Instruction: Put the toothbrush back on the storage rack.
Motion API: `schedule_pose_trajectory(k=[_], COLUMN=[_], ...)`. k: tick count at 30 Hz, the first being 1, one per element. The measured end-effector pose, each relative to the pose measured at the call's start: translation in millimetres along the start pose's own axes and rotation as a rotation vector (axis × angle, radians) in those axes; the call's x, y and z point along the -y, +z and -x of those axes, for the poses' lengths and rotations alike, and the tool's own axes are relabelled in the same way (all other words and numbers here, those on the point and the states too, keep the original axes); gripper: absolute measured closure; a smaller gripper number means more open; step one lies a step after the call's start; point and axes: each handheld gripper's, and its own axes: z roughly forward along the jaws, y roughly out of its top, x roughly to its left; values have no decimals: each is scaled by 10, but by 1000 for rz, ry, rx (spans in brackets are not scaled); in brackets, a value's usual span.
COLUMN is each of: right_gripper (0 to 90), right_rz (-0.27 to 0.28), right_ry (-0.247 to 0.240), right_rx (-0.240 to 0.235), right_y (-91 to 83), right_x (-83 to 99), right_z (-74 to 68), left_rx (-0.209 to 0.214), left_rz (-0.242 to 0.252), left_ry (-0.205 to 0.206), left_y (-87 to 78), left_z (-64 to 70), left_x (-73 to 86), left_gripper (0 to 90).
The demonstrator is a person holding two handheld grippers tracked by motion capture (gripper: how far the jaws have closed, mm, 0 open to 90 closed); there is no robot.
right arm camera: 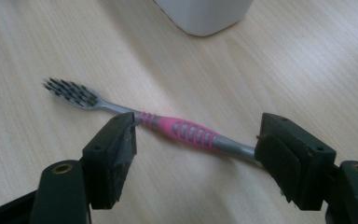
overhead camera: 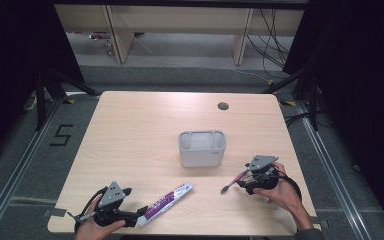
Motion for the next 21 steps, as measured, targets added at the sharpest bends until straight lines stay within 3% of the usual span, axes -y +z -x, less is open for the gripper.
schedule_pose_trajectory(k=[21], right_gripper=[297], right_rz=[-35], right_ry=[-69], right_rx=[-53], right_y=[164], right_x=[-104], right_z=[55], left_rx=[-8], left_rz=[20], left_ry=[-20], left_y=[9], left_z=[9], left_x=[8], left_gripper=[160])
